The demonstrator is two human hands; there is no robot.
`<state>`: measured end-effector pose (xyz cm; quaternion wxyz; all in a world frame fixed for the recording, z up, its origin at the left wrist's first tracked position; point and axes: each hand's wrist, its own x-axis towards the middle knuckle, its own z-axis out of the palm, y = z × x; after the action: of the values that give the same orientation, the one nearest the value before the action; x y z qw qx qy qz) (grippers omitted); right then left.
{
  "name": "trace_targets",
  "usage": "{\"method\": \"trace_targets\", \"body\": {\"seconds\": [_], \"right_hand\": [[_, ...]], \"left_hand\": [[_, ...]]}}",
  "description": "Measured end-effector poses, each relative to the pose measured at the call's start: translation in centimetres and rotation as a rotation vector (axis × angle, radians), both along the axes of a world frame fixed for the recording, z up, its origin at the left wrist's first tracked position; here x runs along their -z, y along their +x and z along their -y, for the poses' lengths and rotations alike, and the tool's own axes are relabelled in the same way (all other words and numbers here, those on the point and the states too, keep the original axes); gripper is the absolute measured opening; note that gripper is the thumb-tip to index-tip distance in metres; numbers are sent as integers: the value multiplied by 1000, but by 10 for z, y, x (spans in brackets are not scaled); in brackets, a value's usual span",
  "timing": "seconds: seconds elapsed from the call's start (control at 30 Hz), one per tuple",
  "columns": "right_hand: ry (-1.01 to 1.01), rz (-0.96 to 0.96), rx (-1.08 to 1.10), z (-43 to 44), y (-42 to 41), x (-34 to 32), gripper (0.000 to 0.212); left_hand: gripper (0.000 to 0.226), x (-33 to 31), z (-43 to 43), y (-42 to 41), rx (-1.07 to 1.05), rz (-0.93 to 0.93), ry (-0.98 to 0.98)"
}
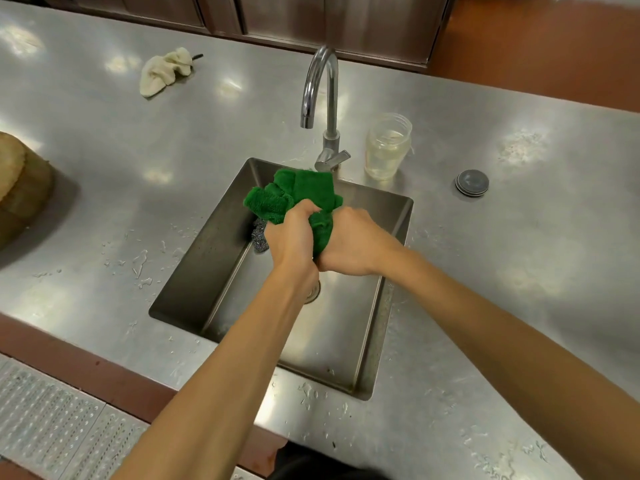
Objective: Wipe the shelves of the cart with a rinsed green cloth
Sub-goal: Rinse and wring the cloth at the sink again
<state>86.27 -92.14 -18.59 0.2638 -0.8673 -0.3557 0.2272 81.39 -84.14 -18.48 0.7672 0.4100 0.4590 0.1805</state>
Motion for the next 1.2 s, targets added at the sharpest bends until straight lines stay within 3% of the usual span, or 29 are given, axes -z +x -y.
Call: {"method": "trace_targets", "body": {"seconds": [0.23, 0.43, 0.5, 0.67, 0.8, 0.83, 0.93, 1.0, 1.1, 1.2], "right_hand": [[37, -512, -36, 7, 3, 12, 26], [129, -1047, -103, 10, 4, 27, 11], [152, -1084, -90, 11, 6, 34, 17], [155, -740, 82, 9, -1, 41, 23], [115, -259, 221, 16, -9, 46, 87], [132, -94, 210, 19, -15, 48, 92], [223, 429, 156, 23, -39, 58, 79], [217, 662, 126, 24, -52, 68, 74], [113, 754, 124, 23, -58, 78, 85], [82, 825, 238, 19, -40, 76, 76]], "left_hand": [[23, 20, -13, -9, 205, 34, 138], [18, 25, -24, -1, 361, 84, 197], [20, 28, -22, 2, 352, 93, 169], [20, 37, -21, 5, 149, -10, 121], [16, 39, -23, 1, -76, -66, -117], [18, 40, -24, 1, -96, -61, -175], [28, 44, -25, 0, -49, 35, -336], [37, 42, -21, 0, -18, 54, -426], [27, 40, -13, 2, 49, 36, -451], [8, 39, -5, 3, 148, 41, -437]]}}
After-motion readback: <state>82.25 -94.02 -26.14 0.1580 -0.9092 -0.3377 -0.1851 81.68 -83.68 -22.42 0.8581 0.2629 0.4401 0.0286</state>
